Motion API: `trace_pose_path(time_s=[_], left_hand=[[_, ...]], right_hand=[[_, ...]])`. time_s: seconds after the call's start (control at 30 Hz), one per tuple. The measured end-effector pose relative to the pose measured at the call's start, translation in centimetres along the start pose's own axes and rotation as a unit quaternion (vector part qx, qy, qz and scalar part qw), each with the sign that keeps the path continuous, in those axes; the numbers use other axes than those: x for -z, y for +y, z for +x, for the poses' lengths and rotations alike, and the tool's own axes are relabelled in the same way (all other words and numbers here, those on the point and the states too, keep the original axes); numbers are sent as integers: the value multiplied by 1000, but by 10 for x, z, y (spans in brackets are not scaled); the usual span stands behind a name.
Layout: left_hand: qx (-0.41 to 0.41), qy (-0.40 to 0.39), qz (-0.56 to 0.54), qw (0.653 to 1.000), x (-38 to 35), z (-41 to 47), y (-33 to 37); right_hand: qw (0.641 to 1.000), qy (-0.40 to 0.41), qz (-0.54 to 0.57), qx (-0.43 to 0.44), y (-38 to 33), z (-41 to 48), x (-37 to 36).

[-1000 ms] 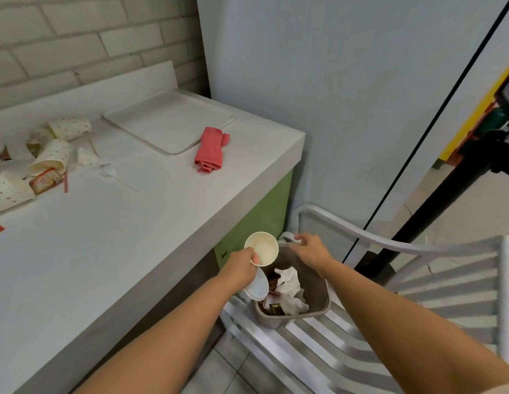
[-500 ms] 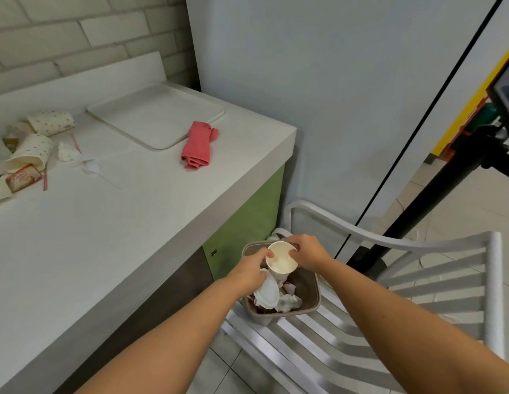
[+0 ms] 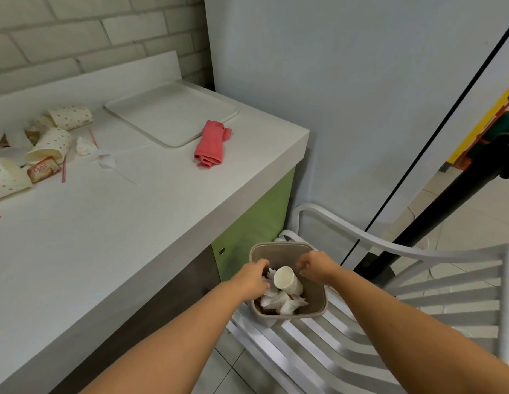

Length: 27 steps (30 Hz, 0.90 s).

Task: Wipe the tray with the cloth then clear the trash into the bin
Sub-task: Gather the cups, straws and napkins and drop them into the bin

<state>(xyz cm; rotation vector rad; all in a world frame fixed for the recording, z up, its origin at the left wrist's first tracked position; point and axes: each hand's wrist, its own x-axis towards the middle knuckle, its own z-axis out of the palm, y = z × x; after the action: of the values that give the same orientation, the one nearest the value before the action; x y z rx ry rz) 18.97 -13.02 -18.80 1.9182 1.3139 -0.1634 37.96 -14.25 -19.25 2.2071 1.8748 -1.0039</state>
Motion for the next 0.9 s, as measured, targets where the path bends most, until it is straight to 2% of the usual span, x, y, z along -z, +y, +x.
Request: trace_pose_path(time_s=[0.2,0.37,0.63,0.77,0.9], left_hand=[[13,36,8,999,22,-12,-5],[-5,149,-19,989,51,-39,-2],[-32,393,-9,919,123,-107,-29],[6,462,4,887,153,-142,-69],[59,490,15,870,173,-182,-127]], right_hand=[[998,-26,-50,39,-32,3,14],[986,-56,-130,90,-83,-4,36],[963,-107,-200,146,-206,-31,79],[948,-86,-221,214,-271,-44,78],[937,-42,-199,284,-336,-49,52]])
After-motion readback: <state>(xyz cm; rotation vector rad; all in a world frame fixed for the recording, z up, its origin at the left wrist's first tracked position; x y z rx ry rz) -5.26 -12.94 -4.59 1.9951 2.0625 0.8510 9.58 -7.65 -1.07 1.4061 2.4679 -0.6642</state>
